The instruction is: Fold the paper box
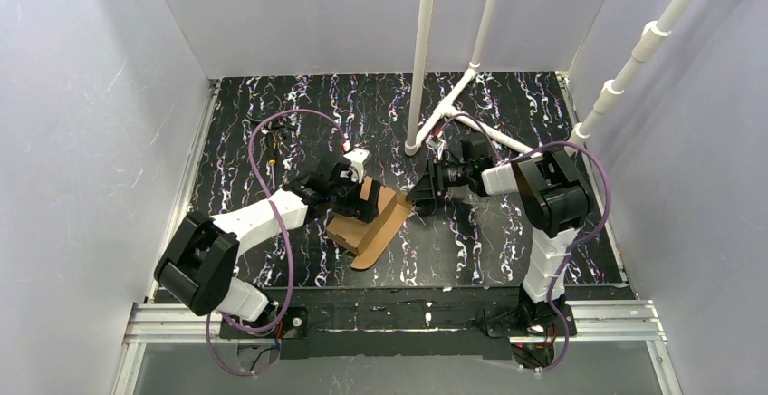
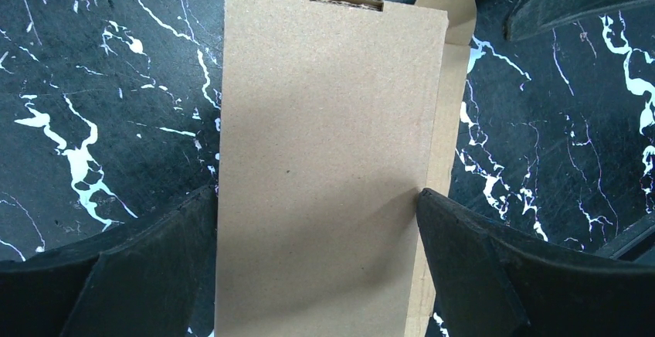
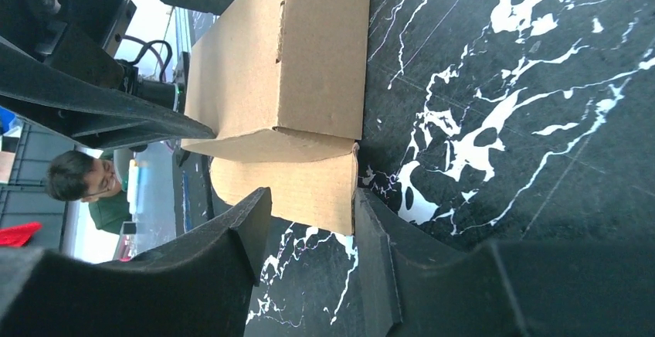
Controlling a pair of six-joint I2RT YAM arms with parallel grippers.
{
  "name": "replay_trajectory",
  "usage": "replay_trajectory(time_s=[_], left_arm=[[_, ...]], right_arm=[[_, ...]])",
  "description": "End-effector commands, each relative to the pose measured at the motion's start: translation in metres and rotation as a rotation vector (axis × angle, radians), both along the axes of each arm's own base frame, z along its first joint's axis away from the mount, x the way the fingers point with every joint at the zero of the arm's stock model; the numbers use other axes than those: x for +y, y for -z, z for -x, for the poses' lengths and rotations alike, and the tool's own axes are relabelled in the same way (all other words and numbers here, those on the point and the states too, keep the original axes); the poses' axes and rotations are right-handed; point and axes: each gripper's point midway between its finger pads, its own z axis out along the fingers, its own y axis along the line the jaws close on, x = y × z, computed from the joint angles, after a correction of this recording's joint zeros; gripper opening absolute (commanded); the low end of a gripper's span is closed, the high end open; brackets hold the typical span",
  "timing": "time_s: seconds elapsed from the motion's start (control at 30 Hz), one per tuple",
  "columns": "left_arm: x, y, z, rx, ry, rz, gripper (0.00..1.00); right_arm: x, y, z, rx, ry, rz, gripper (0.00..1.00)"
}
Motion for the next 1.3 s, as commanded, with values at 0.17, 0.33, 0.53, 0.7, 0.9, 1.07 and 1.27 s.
replay_trajectory(time_s=[0.17, 0.33, 0.53, 0.7, 0.9, 1.07, 1.27], left_arm=[[0.002, 0.006, 0.007, 0.027, -0.005, -0.007, 0.98], [0.002, 0.007, 0.007, 0.031, -0.009, -0.011, 0.98], [-0.001, 0.004, 0.008, 0.037, -0.005, 0.005, 0.98], [-0.005, 0.002, 0.008, 0.041, 0.004, 0.022, 0.98], [-0.007, 0.002, 0.007, 0.045, -0.003, 0.037, 0.98], [-0.006, 0.003, 0.006, 0.055, -0.016, 0.034, 0.98], [-0.003, 0.007, 0.006, 0.067, -0.036, 0.021, 0.98]], right_arm=[[0.009, -0.001, 0.01, -0.1, -0.087, 0.061, 0.5], [0.006, 0.003, 0.007, -0.179, -0.081, 0.138, 0.43], [0.009, -0.001, 0.005, -0.331, -0.097, 0.216, 0.24], [0.01, -0.004, 0.005, -0.437, -0.111, 0.272, 0.1], [0.009, -0.009, 0.002, -0.51, -0.095, 0.317, 0.07], [0.013, -0.012, 0.004, -0.544, -0.104, 0.333, 0.07], [0.019, -0.015, 0.009, -0.572, -0.127, 0.346, 0.11]])
